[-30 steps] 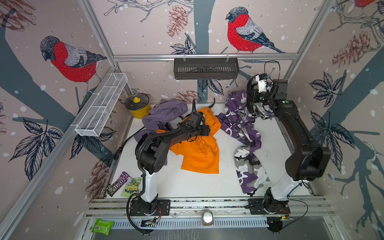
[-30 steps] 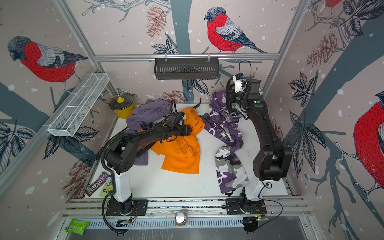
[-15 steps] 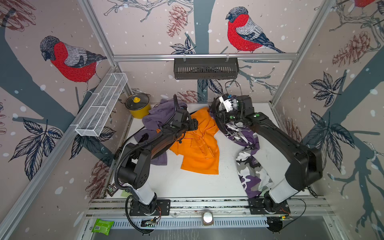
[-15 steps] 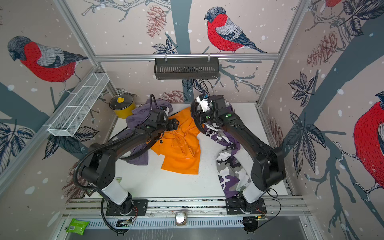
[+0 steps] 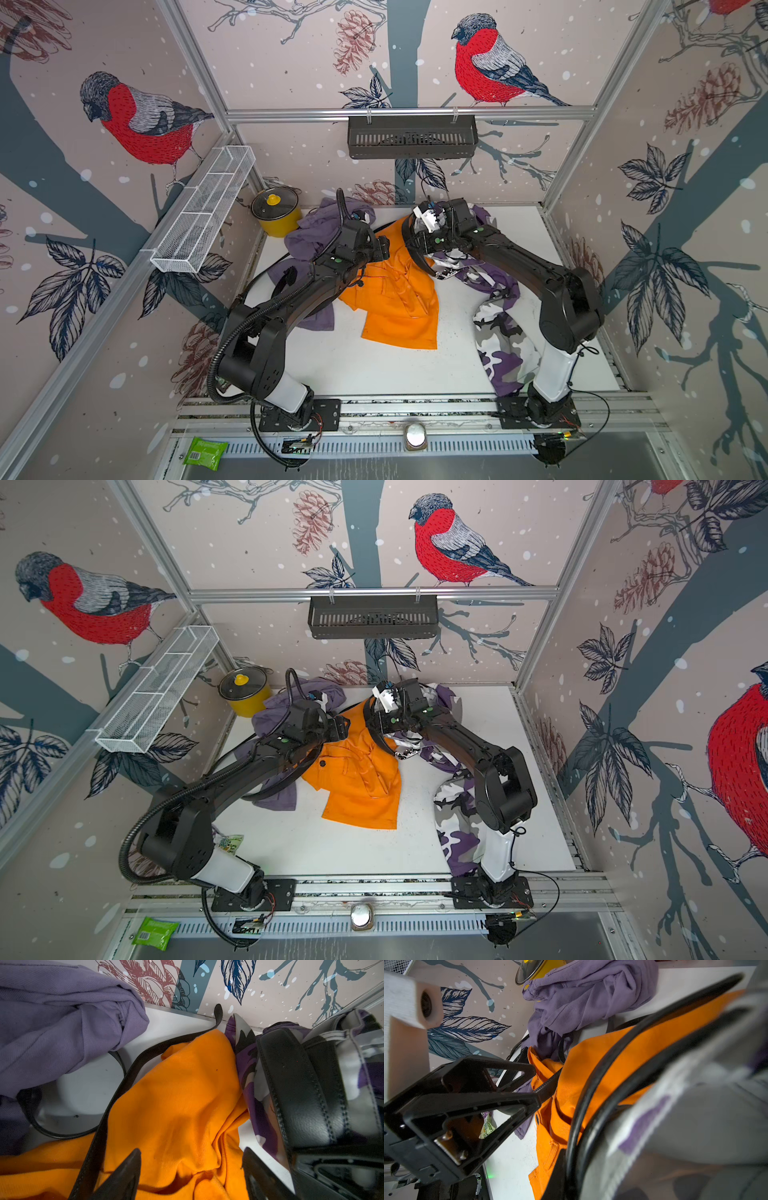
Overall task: Remove the belt from the trousers
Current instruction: Adjust the trousers at the center of the board.
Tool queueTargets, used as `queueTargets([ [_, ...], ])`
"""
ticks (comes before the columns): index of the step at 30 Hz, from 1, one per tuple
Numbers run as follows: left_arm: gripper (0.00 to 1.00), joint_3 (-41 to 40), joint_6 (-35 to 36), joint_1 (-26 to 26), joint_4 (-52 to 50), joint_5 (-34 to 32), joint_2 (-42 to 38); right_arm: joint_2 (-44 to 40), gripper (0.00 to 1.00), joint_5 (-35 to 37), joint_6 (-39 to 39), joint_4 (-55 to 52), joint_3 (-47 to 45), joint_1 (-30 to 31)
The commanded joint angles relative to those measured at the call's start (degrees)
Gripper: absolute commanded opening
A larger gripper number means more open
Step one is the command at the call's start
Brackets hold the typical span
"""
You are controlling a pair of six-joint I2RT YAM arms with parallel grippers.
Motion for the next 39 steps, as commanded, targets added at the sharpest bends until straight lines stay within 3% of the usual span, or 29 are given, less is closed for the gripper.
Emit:
queueTargets([
  [1, 0.76, -0.8, -1.0, 0.1, 1.6, -0.7, -0.9, 0.9, 0.10, -3.3, 0.9, 2.7, 0.1, 0.7],
  [8, 0.76, -3.6, -1.6, -2.0, 4.0, 2.7, -3.0, 0.4, 0.02, -4.2, 3.2, 5.9, 0.7, 0.8],
  [11, 0.77, -4.6, -1.8, -5.2, 5.6, 2.4, -4.4, -0.8, 0.02, -9.1, 10.9, 18.5, -2.7, -0.7],
  [12, 0.77, -6.0, -2.1, -6.0, 5.6, 2.1, -4.6, -0.4, 0.07, -9.8, 12.9, 21.0, -2.9, -1.2],
  [14, 0.77, -6.9, -3.1, -6.7, 5.5, 1.6, -4.7, 3.5, 0.51, -7.7, 8.1, 13.0, 4.6, -1.0],
  [17, 0.77, -8.3, -4.3, -6.7, 6.3, 1.3, -5.8, 8.9, 0.66, -3.5, -1.0, -4.6, 18.0, -0.9],
  [19, 0.77, -8.1, -4.5, -6.7, 5.7, 1.2, -6.4, 7.2, 0.72, 1.4, -3.4, -8.1, 18.6, -1.5],
  [25, 0.77, -7.2, -6.9, -7.5, 7.5, 5.1, -3.7, -2.8, 0.78, 10.0, -8.6, -14.1, 13.1, -5.9],
  [33, 0.78, 3.3, -6.5, -11.9, 13.9, 13.0, 8.9, -12.3, 0.81, 11.2, -9.4, -13.4, 5.8, -13.8],
  [36, 0.78, 5.5, -7.3, -12.9, 13.5, 11.8, 12.1, -14.8, 0.83, 13.6, -9.8, -13.8, 5.1, -14.7],
  [39, 0.78, 7.1, -8.5, -12.9, 11.0, 6.7, 14.4, -17.2, 0.85, 15.2, -10.1, -13.2, 3.3, -15.5],
])
